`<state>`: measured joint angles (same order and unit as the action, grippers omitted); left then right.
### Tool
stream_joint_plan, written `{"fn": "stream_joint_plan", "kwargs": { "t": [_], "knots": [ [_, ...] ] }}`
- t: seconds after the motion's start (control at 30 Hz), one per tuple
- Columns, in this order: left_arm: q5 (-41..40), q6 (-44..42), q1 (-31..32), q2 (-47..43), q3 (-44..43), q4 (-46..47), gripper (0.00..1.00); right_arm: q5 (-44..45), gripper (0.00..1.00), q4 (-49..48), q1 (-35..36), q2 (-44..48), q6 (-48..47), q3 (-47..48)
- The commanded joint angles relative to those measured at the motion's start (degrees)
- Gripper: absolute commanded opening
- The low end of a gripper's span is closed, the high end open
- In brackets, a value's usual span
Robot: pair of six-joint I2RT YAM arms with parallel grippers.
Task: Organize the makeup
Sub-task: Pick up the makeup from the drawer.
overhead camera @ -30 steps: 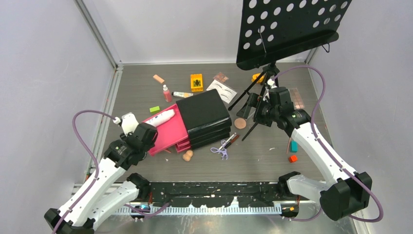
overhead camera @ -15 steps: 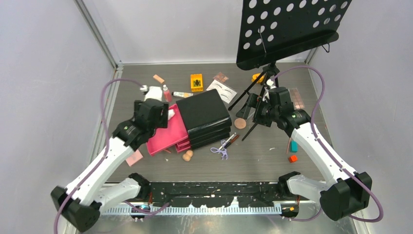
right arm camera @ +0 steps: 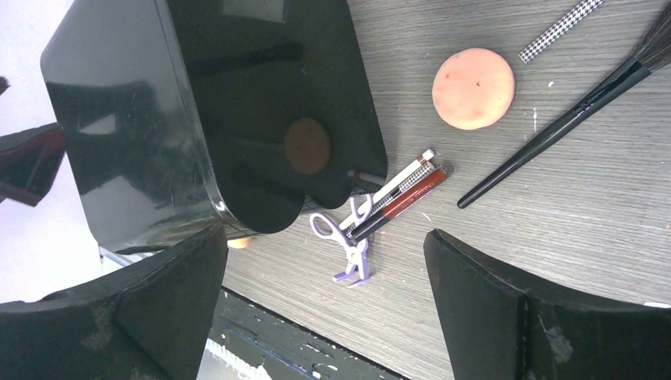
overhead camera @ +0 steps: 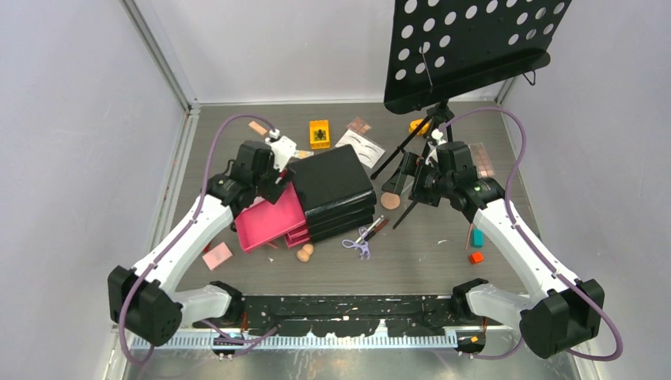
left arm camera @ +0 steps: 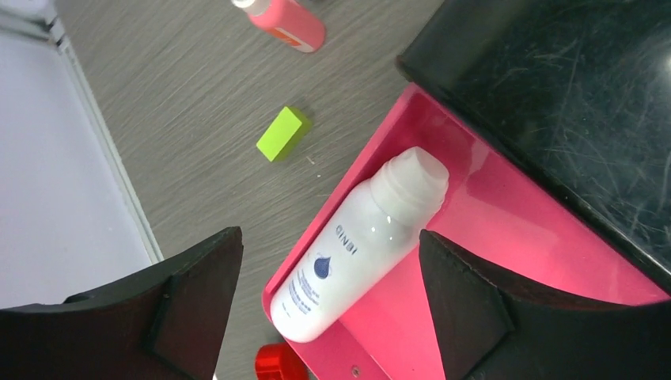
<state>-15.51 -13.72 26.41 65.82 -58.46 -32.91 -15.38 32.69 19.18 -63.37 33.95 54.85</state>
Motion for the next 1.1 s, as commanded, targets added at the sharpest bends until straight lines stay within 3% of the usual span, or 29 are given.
{"fn": "stream_joint_plan", "kwargs": {
  "t": [0.0,0.2,0.47,0.73,1.07],
  "knots": [
    [6.60,-7.85,-1.52,3.82,-3.15,-3.32,0.83,-1.27,0.99,-0.88,0.32,1.83,-0.74,0.78],
    [9.75,-10.01,-2.41,4.58,-3.15,-5.51,0.79,-1.37,0.99,-0.74,0.33,2.12,-0.66,0.36],
    [9.83,-12.00,-3.36,7.26,-3.34,-8.57,0.63,-1.59,0.98,-0.97,0.31,2.27,-0.29,0.17],
    [10.15,-12.39,-3.98,10.03,-3.73,-9.28,0.59,-1.41,0.98,-0.87,0.29,2.56,-0.16,-0.04],
    [11.73,-11.51,-4.35,10.38,-6.64,-10.96,0.30,-1.32,0.98,-0.95,0.33,3.10,0.12,-0.44]
  ]
}}
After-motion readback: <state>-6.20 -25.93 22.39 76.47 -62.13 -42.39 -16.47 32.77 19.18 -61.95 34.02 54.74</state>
